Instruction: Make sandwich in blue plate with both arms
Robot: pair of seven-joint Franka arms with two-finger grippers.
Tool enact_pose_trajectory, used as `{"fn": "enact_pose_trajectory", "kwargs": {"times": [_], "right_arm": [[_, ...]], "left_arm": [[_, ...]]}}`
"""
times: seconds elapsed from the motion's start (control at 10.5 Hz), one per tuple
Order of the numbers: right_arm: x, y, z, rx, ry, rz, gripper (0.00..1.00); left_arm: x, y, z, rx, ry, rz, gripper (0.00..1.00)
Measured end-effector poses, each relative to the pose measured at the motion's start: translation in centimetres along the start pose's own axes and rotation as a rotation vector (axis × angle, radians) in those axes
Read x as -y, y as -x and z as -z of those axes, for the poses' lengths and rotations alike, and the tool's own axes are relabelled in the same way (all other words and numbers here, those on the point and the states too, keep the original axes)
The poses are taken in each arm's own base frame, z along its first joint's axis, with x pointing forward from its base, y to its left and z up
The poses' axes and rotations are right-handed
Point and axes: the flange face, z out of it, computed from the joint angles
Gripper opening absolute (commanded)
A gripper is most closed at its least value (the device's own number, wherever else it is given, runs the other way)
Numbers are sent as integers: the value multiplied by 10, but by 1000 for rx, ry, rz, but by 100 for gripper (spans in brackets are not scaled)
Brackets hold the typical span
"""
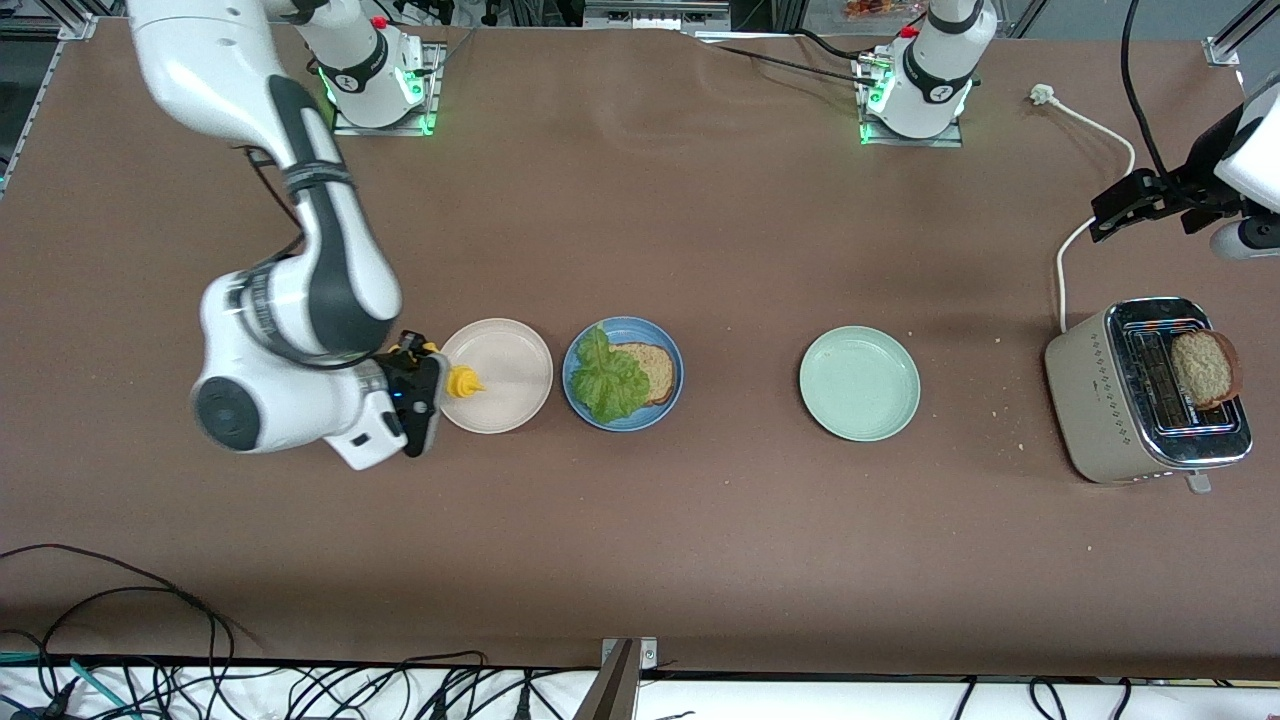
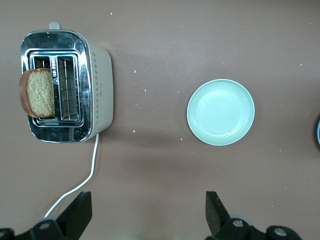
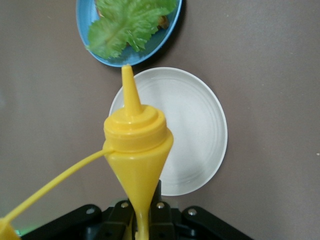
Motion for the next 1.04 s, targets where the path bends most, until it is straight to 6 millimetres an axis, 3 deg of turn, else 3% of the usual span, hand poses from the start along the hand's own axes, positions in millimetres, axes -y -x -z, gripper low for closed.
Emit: {"fn": "enact_pose_trajectory", "kwargs": {"times": [0.19, 0.38, 0.57, 0.85, 1.04], "right_arm": [[30, -47, -16, 175, 130, -20, 10], [74, -100, -35, 342, 280, -14, 10], [112, -141, -56, 466, 416, 20, 10], [141, -170, -87, 556, 520, 34, 10], [136, -166, -84, 560, 528, 20, 10]], "left_arm": [[0, 0, 0, 0, 0, 0, 100], [1, 0, 0, 0, 0, 1, 100], [1, 0, 0, 0, 0, 3, 100], [3, 0, 0, 0, 0, 6, 100], [3, 0, 0, 0, 0, 6, 100]]}}
